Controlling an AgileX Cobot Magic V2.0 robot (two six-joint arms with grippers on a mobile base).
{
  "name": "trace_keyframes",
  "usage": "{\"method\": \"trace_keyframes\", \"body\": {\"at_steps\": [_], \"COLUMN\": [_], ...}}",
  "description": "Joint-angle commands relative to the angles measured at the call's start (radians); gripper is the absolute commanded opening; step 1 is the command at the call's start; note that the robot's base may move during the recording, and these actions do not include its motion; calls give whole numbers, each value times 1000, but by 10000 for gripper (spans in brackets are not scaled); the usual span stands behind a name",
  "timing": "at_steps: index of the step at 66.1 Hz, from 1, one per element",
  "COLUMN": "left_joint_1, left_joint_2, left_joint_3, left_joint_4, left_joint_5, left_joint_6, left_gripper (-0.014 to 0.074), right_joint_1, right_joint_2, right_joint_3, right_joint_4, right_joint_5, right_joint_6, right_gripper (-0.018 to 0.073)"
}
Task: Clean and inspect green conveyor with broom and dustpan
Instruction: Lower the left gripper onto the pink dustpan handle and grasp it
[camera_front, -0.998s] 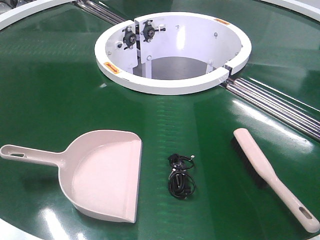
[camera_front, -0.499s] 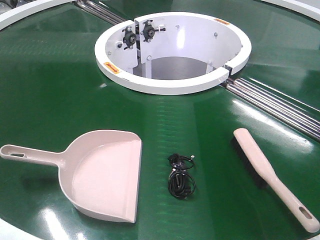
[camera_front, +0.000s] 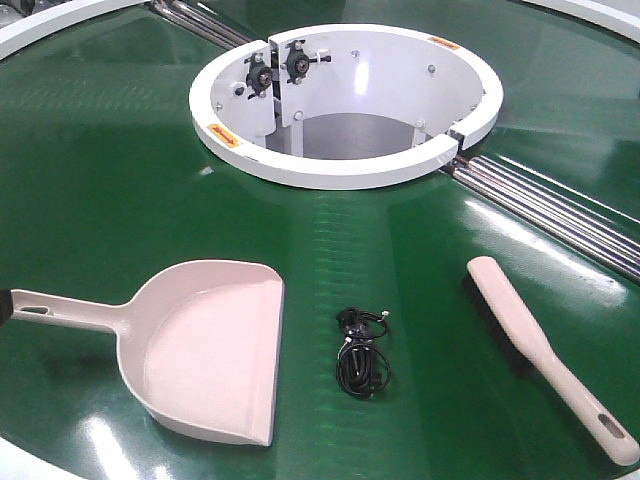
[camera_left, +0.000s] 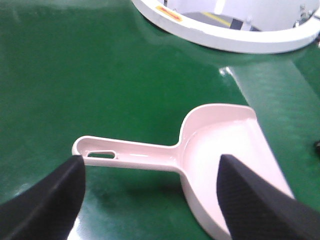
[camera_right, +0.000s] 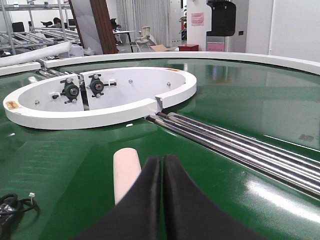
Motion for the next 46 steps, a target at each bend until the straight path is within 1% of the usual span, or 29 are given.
{"method": "trace_keyframes", "body": {"at_steps": [1,5,11,14,17,18,22,28,36,39,46], "left_joint_1": [-7,-7,-7,-7,-7,-7,-7,-7,-7,-7,-7], "left_joint_2": [41,89,176,229,283,305,359,434,522,554,636], "left_joint_3": [-96,-163,-279,-337,-393,-408,-472,-558,-640,-670,-728], "left_joint_4": [-17,-33,-102,-137,-168,-182,-212,-238,-220,-205,-198], "left_joint_5": [28,104,250,326,387,414,471,494,502,523,570], "left_joint_6": [89,129,211,298,368,404,490,568,669,699,832], "left_gripper": [524,524,524,524,524,524,524,524,524,524,524], "right_joint_1": [-5,-5,-5,-5,-5,-5,-5,-5,-5,-5,-4], "right_joint_2": [-19,-19,-19,-19,-19,-19,-19,-19,-19,-19,-19], "right_joint_3": [22,22,22,22,22,22,22,22,22,22,22], "right_joint_4": [-4,-4,-4,-4,-4,-4,-4,-4,-4,-4,-4], "right_joint_5": [-74,-74,-74,-74,-74,-74,-74,-74,-74,-74,-74], "right_joint_6": [-5,-5,-5,-5,-5,-5,-5,-5,-5,-5,-5], "right_gripper": [-10,-10,-10,-10,-10,-10,-10,-10,-10,-10,-10]}}
